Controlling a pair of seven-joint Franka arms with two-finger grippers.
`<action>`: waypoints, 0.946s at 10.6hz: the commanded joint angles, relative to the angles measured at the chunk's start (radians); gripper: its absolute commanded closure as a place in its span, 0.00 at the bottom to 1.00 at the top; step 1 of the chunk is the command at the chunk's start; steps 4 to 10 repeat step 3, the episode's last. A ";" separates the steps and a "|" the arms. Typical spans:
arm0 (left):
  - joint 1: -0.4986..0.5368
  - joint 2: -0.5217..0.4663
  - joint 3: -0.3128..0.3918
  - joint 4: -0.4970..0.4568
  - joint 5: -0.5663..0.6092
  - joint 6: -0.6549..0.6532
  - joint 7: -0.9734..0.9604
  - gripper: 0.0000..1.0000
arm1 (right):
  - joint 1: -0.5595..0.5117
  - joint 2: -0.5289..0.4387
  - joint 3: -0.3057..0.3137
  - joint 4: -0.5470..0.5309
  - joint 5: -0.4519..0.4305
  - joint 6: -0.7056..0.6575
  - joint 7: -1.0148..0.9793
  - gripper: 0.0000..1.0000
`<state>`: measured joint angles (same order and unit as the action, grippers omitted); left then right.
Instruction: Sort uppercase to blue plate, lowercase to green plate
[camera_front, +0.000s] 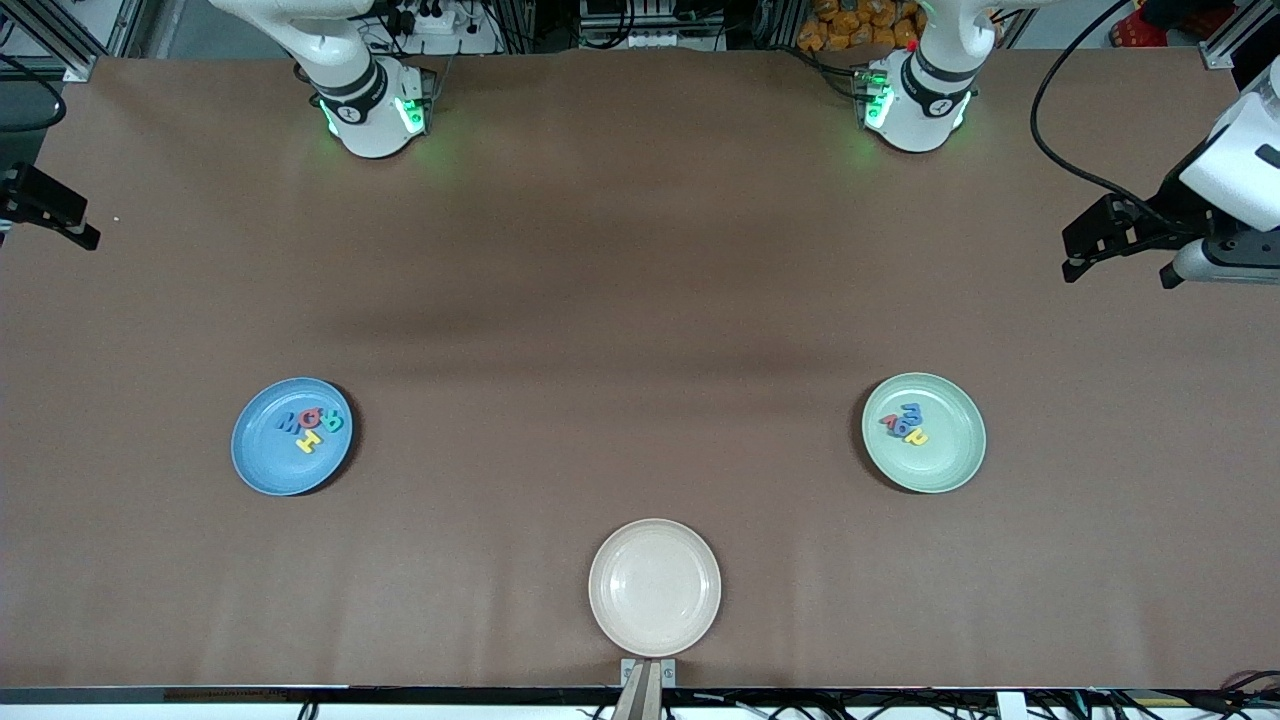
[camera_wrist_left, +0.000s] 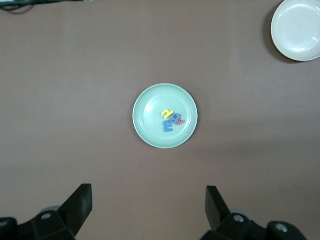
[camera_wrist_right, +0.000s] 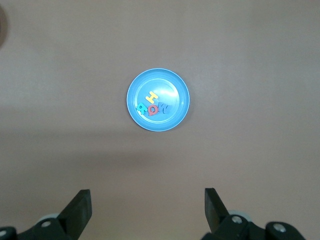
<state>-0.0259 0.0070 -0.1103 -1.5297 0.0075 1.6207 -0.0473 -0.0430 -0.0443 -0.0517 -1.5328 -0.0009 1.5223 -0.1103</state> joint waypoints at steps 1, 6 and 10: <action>-0.002 -0.021 0.009 -0.012 -0.026 -0.041 0.015 0.00 | -0.015 -0.006 0.012 0.005 0.004 -0.013 0.011 0.00; -0.003 -0.019 0.009 -0.012 -0.026 -0.064 0.015 0.00 | -0.017 -0.006 0.012 0.005 0.004 -0.013 0.011 0.00; -0.003 -0.019 0.009 -0.012 -0.026 -0.064 0.015 0.00 | -0.017 -0.006 0.012 0.005 0.004 -0.013 0.011 0.00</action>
